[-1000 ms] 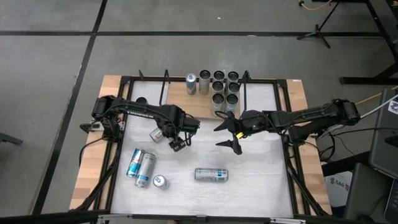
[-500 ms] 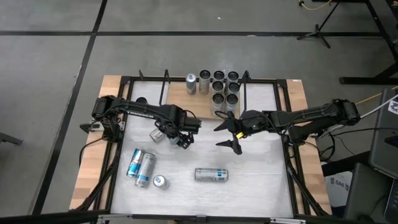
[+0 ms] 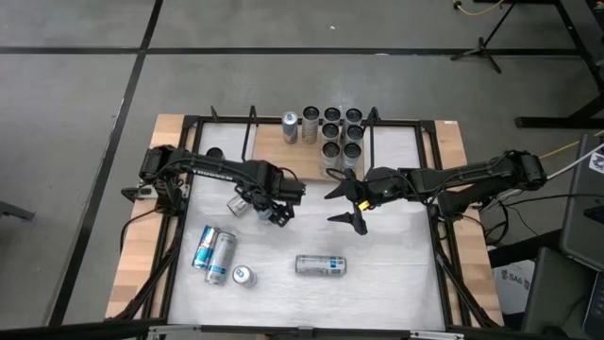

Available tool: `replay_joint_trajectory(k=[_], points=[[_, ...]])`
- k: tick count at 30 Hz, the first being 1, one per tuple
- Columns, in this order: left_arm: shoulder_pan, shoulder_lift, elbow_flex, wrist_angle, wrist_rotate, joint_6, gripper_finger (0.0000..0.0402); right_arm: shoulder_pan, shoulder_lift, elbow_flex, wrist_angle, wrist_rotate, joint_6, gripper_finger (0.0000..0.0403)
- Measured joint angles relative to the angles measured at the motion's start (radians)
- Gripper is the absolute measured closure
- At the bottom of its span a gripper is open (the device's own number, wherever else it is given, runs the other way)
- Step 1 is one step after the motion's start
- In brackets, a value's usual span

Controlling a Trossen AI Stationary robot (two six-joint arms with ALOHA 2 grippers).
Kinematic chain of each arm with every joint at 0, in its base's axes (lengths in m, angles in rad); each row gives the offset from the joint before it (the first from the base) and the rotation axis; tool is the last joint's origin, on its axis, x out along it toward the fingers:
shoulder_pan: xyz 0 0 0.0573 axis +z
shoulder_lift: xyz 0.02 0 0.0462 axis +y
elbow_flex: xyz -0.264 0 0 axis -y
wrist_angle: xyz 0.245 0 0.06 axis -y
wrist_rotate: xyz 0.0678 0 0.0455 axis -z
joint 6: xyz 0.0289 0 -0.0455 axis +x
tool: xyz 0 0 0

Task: Place canned beverage on shelf
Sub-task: Put the blue soda can aligned with the other blue soda can on the shelf

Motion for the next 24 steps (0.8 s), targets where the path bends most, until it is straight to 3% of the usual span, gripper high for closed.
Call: replay_joint_trajectory(k=[9,17,24], points=[[-0.001,0.000,0.000,-0.001,-0.017,-0.089,0.0114,0.000,0.000,0.000,0.000,0.000,0.000,0.0100],[-0.001,0.000,0.000,-0.001,-0.027,-0.081,0.0165,0.000,0.000,0.000,0.000,0.000,0.000,0.0100],[0.000,0.000,0.001,0.000,-0.035,-0.011,0.0177,0.000,0.000,0.000,0.000,0.000,0.000,0.0100]])
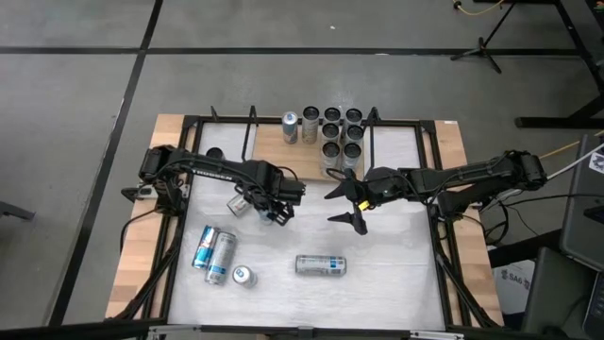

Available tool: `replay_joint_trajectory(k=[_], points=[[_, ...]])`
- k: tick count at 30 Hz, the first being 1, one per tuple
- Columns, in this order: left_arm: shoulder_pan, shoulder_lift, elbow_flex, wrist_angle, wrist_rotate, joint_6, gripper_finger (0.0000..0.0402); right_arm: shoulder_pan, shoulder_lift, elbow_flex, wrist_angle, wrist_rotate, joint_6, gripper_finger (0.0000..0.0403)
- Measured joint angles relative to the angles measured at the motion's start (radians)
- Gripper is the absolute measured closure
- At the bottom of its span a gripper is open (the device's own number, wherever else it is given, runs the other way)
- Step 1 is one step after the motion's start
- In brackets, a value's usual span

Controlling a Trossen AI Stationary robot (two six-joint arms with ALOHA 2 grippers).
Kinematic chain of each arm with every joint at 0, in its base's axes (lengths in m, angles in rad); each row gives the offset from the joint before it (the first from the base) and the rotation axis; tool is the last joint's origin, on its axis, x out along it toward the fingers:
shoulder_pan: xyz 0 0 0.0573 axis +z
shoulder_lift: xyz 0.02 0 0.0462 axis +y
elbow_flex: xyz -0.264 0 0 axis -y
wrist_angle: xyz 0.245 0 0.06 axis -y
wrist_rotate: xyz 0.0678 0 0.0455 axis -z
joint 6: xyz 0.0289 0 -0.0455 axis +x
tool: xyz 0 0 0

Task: Place canned beverage on shelf
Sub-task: Put the blue soda can aligned with the other blue soda can on the shelf

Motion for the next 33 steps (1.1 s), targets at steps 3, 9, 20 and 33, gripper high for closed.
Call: replay_joint_trajectory(k=[3,9,20,33], points=[[0.015,0.000,0.000,0.001,0.002,0.058,0.0179,0.000,0.000,0.000,0.000,0.000,0.000,0.0100],[0.071,0.000,0.000,0.019,0.040,0.256,0.0180,0.000,0.000,0.000,0.000,0.000,0.000,0.0100],[0.189,0.003,0.178,0.028,0.024,0.611,0.0181,0.000,0.000,0.000,0.000,0.000,0.000,0.0100],[0.363,0.002,0.309,0.036,-0.126,1.049,0.0181,0.000,0.000,0.000,0.000,0.000,0.000,0.0100]])
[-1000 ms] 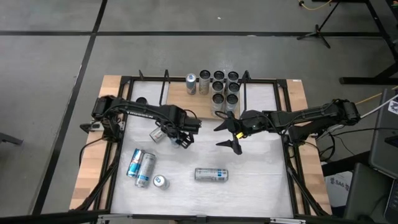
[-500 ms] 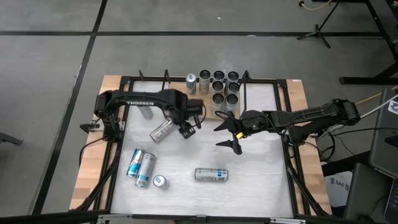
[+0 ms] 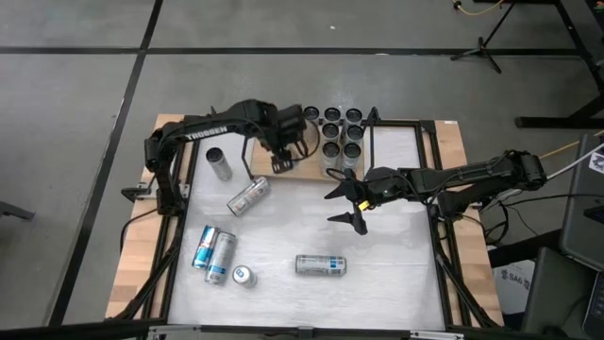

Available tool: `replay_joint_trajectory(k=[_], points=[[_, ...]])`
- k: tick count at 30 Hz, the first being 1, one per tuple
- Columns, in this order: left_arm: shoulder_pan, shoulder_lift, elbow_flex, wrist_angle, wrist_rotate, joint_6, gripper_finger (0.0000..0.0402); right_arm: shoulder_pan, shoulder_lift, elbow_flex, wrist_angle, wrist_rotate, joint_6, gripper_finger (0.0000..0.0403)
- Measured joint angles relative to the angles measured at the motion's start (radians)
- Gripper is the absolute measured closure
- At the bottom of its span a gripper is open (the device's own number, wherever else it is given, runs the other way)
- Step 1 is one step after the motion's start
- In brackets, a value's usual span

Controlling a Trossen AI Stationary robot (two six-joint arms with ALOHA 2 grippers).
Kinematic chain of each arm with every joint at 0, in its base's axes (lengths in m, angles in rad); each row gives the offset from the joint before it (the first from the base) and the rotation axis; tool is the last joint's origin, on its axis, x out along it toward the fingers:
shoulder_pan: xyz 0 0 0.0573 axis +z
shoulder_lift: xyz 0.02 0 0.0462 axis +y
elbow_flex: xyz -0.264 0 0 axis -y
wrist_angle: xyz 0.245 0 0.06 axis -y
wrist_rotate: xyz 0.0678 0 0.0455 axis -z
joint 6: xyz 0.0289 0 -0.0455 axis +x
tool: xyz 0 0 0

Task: Place canned beverage on shelf
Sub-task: Put the blue soda can aligned with the other blue soda can on the shelf

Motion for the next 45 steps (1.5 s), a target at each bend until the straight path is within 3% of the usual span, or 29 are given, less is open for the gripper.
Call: replay_joint_trajectory(k=[12,45], points=[[0.119,0.029,0.000,0.033,0.006,0.120,0.0175,0.000,0.000,0.000,0.000,0.000,0.000,0.0100],[0.126,0.084,-0.001,0.053,0.017,0.167,0.0173,0.000,0.000,0.000,0.000,0.000,0.000,0.0100]])
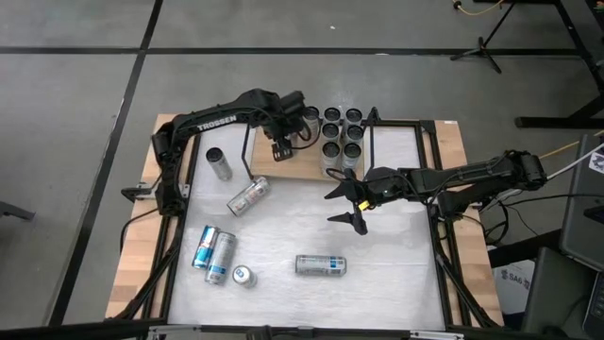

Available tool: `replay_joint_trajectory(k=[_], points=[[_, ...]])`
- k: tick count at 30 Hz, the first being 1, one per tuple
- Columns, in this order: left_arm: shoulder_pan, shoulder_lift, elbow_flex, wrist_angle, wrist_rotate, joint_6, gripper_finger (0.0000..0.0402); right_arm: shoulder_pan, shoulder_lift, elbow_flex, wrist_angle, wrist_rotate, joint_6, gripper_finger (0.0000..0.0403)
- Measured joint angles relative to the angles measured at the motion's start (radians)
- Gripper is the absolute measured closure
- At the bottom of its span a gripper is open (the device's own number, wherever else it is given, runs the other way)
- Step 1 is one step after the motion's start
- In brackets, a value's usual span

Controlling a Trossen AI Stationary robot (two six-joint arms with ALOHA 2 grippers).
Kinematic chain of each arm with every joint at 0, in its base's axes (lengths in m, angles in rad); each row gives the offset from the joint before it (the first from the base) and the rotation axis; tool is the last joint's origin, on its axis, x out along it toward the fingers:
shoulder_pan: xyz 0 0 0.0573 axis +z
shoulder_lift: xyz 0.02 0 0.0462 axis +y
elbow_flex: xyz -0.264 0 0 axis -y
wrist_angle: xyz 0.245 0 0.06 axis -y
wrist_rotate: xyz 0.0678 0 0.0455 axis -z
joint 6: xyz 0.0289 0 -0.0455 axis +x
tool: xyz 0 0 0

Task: Place canned beverage on shelf
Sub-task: Put the blue soda can aligned with the other blue soda can on the shelf

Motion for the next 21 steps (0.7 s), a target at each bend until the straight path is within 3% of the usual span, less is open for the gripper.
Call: replay_joint_trajectory(k=[21], points=[[0.001,0.031,0.001,0.018,-0.001,0.000,0.0165,0.000,0.000,0.000,0.000,0.000,0.000,0.0100]])
